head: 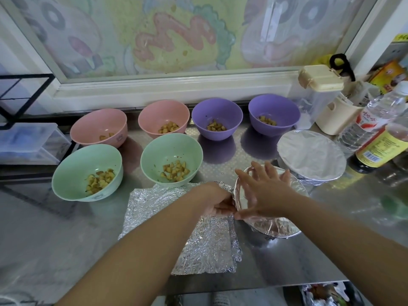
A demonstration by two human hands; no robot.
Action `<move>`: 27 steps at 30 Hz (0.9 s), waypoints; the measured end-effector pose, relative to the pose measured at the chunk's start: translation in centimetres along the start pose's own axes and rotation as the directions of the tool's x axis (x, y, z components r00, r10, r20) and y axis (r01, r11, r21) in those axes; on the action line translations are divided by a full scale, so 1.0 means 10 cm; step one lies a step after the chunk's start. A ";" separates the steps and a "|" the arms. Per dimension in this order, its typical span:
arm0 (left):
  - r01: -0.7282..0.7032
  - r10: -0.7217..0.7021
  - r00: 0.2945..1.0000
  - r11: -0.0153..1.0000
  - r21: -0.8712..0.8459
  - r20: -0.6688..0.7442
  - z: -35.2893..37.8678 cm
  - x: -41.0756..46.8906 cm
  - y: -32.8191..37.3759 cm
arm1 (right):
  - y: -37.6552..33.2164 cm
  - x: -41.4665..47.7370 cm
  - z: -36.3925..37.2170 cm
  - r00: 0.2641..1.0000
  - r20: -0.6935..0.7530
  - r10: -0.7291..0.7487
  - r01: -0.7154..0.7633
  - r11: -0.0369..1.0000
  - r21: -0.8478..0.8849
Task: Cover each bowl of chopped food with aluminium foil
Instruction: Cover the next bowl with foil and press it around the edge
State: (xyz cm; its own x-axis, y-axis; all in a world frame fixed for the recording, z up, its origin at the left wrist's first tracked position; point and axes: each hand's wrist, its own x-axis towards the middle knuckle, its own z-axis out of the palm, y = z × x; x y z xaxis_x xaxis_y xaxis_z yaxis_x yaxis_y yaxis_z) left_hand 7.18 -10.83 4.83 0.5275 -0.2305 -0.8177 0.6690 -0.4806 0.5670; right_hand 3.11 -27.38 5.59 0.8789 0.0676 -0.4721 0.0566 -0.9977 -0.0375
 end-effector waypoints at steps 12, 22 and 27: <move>0.091 -0.027 0.985 0.922 -0.376 0.170 0.06 -0.23 0.15 | 0.03 0.01 0.09 0.998 -0.069 -0.001 0.003 1.000 0.021; 0.033 0.059 0.973 0.921 -0.389 0.222 0.22 -0.33 0.23 | 0.05 0.04 0.16 0.991 -0.137 0.001 0.005 0.999 0.042; 0.051 0.034 0.980 0.909 -0.413 0.195 0.23 -0.26 0.23 | 0.04 0.04 0.15 0.989 -0.150 -0.001 0.006 1.000 0.028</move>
State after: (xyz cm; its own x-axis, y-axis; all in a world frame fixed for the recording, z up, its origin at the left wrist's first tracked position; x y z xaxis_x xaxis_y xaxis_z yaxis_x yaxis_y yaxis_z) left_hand 6.20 -13.30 8.02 0.4376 -0.4068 -0.8019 0.8514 -0.0995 0.5151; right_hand 2.77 -27.72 4.03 0.9399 0.0673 -0.3349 0.0482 -0.9967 -0.0649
